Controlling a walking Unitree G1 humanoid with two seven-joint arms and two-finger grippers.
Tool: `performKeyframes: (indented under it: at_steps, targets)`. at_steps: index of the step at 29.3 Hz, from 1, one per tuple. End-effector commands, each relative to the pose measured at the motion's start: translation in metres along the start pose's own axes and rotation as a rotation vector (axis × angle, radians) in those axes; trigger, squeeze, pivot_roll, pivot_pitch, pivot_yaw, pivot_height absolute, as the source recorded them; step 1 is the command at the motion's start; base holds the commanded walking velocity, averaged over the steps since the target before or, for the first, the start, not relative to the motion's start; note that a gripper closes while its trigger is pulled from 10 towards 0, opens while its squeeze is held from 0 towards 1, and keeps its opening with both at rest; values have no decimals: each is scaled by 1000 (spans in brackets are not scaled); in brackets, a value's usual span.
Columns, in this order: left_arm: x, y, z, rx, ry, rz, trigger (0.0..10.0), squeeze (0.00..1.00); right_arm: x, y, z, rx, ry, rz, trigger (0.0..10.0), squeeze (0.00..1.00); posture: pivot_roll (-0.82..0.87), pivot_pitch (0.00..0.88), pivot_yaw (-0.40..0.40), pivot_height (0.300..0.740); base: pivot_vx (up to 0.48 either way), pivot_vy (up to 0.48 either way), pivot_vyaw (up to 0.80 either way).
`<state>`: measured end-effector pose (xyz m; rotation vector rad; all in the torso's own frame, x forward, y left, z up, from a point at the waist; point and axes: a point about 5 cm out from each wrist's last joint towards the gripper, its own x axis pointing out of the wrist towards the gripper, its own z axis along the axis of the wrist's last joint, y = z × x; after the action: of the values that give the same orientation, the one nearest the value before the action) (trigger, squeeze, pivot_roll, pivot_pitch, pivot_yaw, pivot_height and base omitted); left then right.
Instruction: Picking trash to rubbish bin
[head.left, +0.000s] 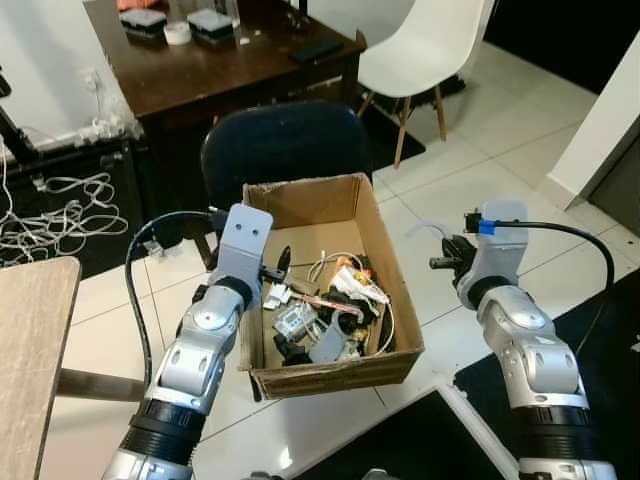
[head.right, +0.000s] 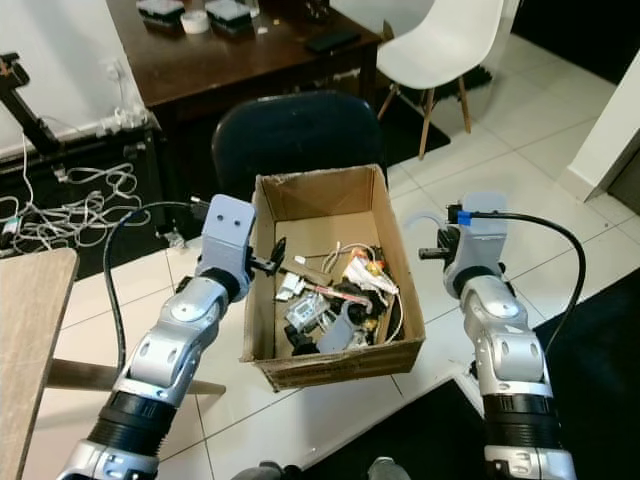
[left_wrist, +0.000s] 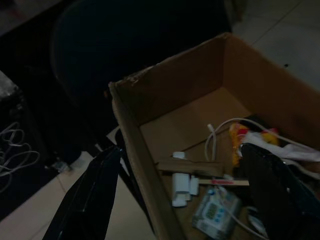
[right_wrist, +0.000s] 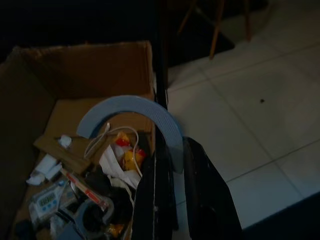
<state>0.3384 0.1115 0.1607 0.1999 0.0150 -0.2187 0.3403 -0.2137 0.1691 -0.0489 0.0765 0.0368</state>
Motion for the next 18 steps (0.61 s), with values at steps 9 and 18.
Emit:
performKeyframes:
  at_steps: [9, 18]
  targets:
    - [-3, 3, -1, -58, -18, -133, 10000, 0, 18, 11, -11, -61, 52, 134, 10000, 0, 15, 289, 91, 740, 0, 0, 0]
    - [-17, -14, 2, -52, -61, -381, 10000, 0, 36, 24, -11, -56, 54, 201, 10000, 0, 29, 290, 80, 740, 0, 0, 0]
